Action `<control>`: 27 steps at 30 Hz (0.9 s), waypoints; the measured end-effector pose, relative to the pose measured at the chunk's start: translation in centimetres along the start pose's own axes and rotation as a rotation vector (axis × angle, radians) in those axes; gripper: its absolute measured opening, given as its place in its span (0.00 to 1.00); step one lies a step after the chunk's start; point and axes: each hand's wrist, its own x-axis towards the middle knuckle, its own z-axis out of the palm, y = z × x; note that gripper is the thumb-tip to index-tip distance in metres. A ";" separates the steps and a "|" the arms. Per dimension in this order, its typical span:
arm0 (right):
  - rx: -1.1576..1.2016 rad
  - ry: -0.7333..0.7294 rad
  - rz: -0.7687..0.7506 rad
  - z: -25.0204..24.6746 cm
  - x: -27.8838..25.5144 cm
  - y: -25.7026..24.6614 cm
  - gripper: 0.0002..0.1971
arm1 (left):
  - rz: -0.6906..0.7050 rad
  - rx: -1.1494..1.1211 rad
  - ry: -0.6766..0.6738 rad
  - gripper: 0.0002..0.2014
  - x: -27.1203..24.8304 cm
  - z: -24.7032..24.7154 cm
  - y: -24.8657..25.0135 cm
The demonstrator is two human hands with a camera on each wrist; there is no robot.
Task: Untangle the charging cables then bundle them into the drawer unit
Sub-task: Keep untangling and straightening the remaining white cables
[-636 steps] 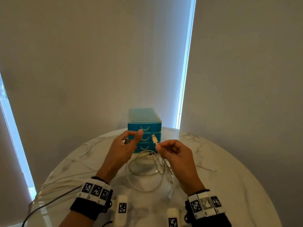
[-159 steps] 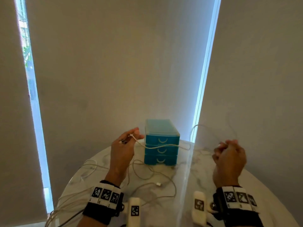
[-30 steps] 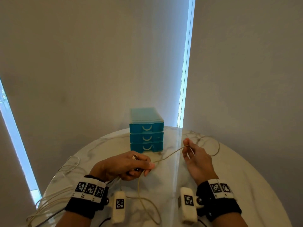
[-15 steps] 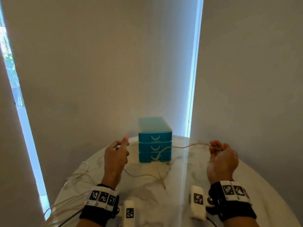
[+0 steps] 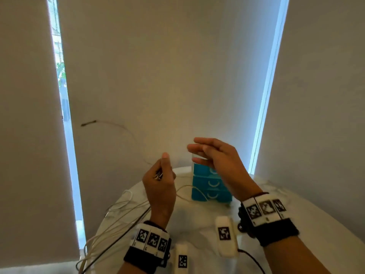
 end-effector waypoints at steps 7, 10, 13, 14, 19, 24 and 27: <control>0.015 0.111 0.350 -3.4 -7.5 7.6 0.13 | -0.073 0.223 -0.275 0.27 -1.2 0.9 -1.8; -0.006 0.006 0.390 -3.7 -8.6 9.5 0.11 | -0.142 0.331 -0.402 0.36 -1.5 1.3 -2.0; 0.002 -0.063 0.365 -3.8 -9.0 10.3 0.16 | -0.187 0.354 -0.528 0.43 -1.7 1.5 -2.5; -0.011 -0.081 0.371 -3.7 -9.1 10.5 0.18 | -0.196 0.344 -0.574 0.43 -1.8 1.5 -2.7; -0.024 -0.100 0.387 -3.0 -9.4 11.7 0.28 | -0.180 0.330 -0.788 0.41 -2.4 1.9 -2.8; -0.054 -0.138 0.276 -1.6 -9.5 11.8 0.37 | -0.233 0.358 -1.082 0.40 -2.7 4.7 -1.4; 0.030 -0.084 0.264 -0.9 -9.4 12.0 0.31 | -0.418 0.395 -1.294 0.33 -2.6 6.9 -0.3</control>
